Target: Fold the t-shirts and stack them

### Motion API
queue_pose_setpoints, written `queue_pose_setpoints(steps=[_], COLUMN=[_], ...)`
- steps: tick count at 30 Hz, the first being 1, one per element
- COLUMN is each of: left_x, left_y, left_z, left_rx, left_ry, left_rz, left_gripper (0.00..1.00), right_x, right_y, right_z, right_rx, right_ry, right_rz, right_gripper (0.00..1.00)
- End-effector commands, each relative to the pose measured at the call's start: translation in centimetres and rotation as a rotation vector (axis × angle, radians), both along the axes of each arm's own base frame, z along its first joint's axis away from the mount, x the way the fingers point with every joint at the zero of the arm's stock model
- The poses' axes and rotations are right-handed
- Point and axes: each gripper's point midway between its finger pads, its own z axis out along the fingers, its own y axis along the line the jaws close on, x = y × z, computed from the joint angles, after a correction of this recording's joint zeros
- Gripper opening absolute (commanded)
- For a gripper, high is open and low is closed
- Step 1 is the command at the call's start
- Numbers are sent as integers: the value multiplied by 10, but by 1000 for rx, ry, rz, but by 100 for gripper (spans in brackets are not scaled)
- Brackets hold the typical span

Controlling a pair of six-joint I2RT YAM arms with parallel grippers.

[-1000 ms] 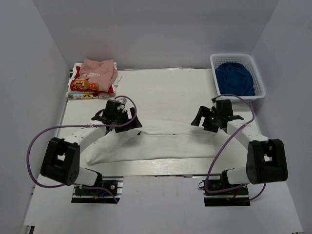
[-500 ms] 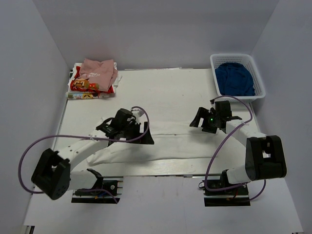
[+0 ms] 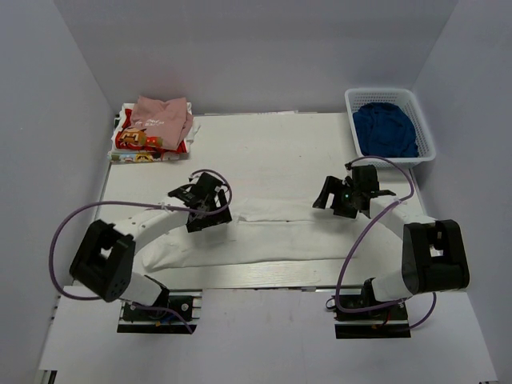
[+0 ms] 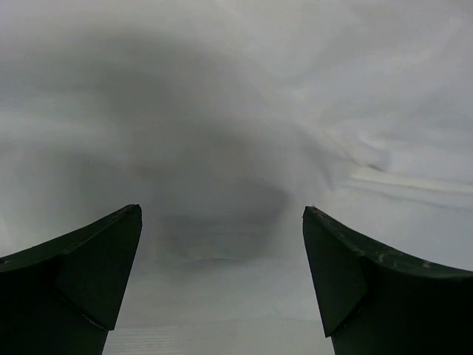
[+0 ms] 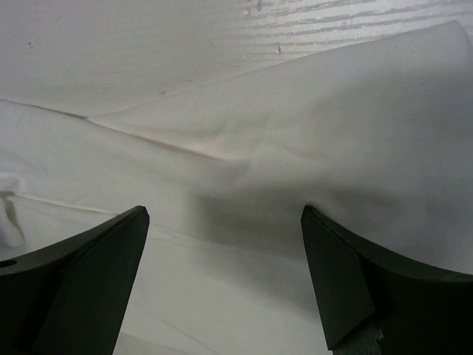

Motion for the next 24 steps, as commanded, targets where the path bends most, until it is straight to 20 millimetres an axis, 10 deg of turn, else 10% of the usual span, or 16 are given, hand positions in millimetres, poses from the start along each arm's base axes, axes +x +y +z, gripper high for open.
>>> queue_pose_setpoints(steps=[1,6,13,17,24], left_x=[3,25,101,187,273], left_y=[26,26,-12,-86,-189], left_z=[-22,-47,-75,-62,-43], left_rx=[90,113,122,19,-247], left_ry=[56,123,159,55,-161], left_rz=[172,210,97,-75,-398], left_gripper=[100,100,100,100,100], right_x=[22,19,-55,-116,-168], right_y=[-2,6,1,13,59], right_z=[10,-18,-54,-63,-43], right_rx=[-41,-66,-171,-172,-115], right_ry=[-95,-43,99,203,245], right_rz=[-2,-6,-18,107,425], right_gripper=[90,90,90,90,90])
